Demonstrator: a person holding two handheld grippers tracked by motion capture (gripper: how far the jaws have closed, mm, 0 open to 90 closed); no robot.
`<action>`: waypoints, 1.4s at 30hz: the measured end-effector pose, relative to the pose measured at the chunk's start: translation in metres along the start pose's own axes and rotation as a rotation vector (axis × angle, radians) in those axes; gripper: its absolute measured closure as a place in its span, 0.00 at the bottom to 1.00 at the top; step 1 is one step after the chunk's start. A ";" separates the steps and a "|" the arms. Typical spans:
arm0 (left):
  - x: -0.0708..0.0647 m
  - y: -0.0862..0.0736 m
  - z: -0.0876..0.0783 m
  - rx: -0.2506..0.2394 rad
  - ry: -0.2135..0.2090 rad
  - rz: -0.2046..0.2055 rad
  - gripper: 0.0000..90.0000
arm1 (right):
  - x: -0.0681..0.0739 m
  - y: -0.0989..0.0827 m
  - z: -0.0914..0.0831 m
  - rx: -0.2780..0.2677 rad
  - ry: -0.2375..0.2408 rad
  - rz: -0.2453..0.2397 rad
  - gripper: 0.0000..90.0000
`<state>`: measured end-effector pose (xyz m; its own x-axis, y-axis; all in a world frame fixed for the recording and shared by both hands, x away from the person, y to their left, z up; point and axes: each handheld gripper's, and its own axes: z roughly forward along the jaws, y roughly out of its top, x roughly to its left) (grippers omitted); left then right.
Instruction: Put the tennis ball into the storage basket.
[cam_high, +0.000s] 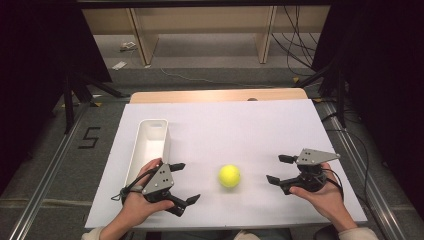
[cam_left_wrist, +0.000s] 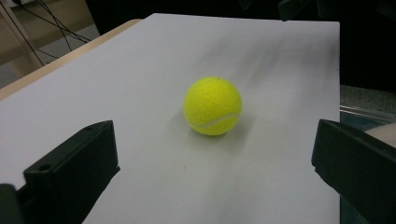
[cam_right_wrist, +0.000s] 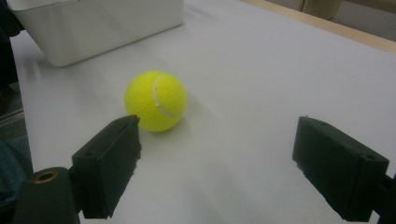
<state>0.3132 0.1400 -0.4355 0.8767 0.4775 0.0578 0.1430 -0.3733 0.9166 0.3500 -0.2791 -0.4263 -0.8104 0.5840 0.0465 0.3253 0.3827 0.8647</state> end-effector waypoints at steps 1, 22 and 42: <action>0.000 0.000 0.000 0.000 0.000 0.000 0.00 | 0.000 0.000 0.000 0.001 0.001 0.000 0.18; -0.001 0.000 -0.001 -0.001 -0.004 0.003 0.00 | 0.005 0.004 0.012 0.000 0.042 0.002 0.17; -0.001 0.000 -0.001 0.003 -0.007 0.006 0.00 | 0.015 0.011 0.035 0.042 0.082 -0.018 0.17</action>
<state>0.3121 0.1401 -0.4350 0.8810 0.4692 0.0605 0.1391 -0.3791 0.9149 0.3587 -0.2414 -0.4334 -0.8529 0.5169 0.0736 0.3292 0.4229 0.8442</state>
